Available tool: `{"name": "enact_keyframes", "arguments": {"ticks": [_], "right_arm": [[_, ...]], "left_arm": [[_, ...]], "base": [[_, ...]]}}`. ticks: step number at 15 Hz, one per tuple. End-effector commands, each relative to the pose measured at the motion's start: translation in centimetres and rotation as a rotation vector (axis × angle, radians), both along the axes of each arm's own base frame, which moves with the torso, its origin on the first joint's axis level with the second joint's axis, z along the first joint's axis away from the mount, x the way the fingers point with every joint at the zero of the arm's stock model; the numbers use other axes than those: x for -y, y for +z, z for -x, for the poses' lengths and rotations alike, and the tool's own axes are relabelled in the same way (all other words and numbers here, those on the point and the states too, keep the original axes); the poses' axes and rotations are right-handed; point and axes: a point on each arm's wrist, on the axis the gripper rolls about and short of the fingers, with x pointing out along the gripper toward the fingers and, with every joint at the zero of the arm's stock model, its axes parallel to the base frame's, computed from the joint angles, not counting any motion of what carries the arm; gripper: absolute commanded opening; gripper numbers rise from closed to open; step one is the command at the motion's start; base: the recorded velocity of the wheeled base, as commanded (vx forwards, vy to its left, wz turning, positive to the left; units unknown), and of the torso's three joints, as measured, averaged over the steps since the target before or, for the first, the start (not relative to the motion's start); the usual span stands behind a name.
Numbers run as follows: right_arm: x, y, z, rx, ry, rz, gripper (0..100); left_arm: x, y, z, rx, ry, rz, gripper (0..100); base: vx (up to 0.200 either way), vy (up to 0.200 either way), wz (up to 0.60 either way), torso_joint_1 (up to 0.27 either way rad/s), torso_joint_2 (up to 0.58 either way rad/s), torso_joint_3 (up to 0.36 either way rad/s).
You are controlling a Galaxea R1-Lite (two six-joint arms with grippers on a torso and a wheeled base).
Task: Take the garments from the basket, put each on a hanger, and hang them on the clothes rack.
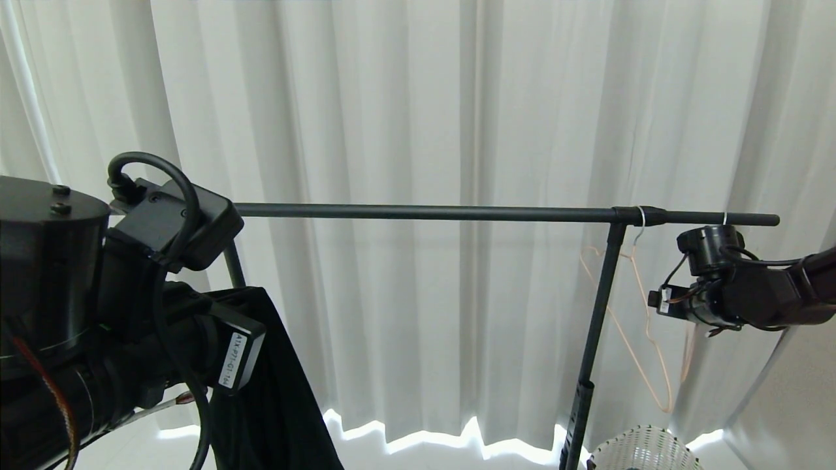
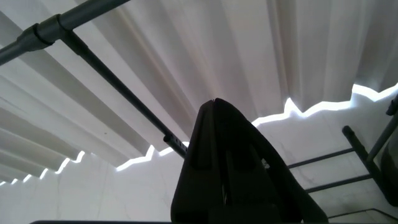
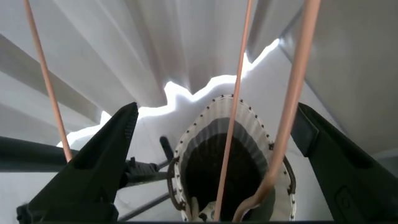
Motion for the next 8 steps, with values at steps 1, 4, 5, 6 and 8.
{"name": "enact_keyframes", "arguments": {"ticks": [1,4,5,6,8], "right_arm": [[0.09,0.03,0.05,0.001,-0.004,0.001,0],[0.34,-0.02,0.25,-0.019,-0.029,0.024,0],[0.44,-0.09,0.4,-0.038,-0.04,0.035,0],[0.51,0.03,0.5,-0.041,-0.045,0.038,0],[0.64,0.68,0.76,-0.025,-0.048,0.037,0]], "left_arm": [[0.02,-0.03,-0.03,-0.001,-0.001,-0.002,0],[0.01,0.04,-0.01,0.001,-0.001,0.0,0],[-0.02,0.07,0.02,0.002,-0.001,0.001,0],[-0.02,0.07,0.02,0.002,-0.001,0.001,0],[-0.04,0.14,0.04,0.005,-0.001,0.002,0]], "base": [[0.0,0.0,0.0,0.0,0.0,0.0],[0.0,0.0,0.0,0.0,0.0,0.0],[0.0,0.0,0.0,0.0,0.0,0.0],[0.0,0.0,0.0,0.0,0.0,0.0],[0.0,0.0,0.0,0.0,0.0,0.0]]}}
